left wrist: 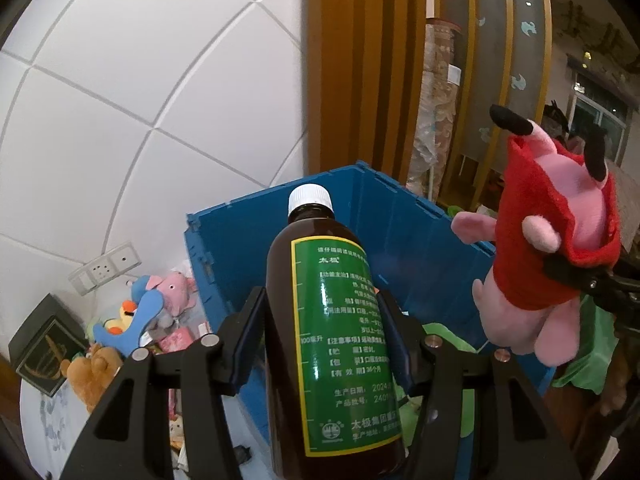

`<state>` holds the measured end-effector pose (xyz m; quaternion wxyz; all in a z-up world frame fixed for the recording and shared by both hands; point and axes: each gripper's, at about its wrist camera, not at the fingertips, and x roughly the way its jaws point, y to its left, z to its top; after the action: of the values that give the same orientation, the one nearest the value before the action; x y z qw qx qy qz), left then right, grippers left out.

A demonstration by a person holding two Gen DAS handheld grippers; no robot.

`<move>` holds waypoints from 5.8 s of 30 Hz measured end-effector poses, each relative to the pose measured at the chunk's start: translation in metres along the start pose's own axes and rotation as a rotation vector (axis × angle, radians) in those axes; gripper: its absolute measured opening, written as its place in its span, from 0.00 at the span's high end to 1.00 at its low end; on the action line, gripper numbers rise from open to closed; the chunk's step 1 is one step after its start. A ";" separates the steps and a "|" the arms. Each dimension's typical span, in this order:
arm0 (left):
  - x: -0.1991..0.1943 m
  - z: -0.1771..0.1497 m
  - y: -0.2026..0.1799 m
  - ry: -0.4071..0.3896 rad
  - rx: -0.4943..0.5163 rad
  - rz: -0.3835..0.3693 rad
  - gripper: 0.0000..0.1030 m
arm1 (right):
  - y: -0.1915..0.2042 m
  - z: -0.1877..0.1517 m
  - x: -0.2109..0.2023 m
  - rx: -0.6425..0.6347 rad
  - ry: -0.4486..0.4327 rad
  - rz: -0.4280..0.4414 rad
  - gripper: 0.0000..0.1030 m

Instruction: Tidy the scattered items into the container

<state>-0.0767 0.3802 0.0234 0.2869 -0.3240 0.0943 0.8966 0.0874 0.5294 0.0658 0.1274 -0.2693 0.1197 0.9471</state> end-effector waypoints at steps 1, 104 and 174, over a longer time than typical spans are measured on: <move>0.003 0.001 -0.002 0.003 0.004 -0.003 0.48 | -0.003 0.000 0.001 0.004 0.001 -0.004 0.34; 0.105 -0.444 0.377 0.456 -0.129 0.081 0.61 | 0.331 -0.272 0.297 -0.349 0.633 0.067 0.01; -0.049 -0.475 0.351 0.389 -0.386 0.166 0.67 | 0.347 -0.344 0.266 -0.468 0.769 0.294 0.71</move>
<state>0.0023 -0.0976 -0.3176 0.1219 -0.5298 0.0017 0.8393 -0.0726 0.1488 -0.3072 -0.1258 -0.6022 -0.0214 0.7881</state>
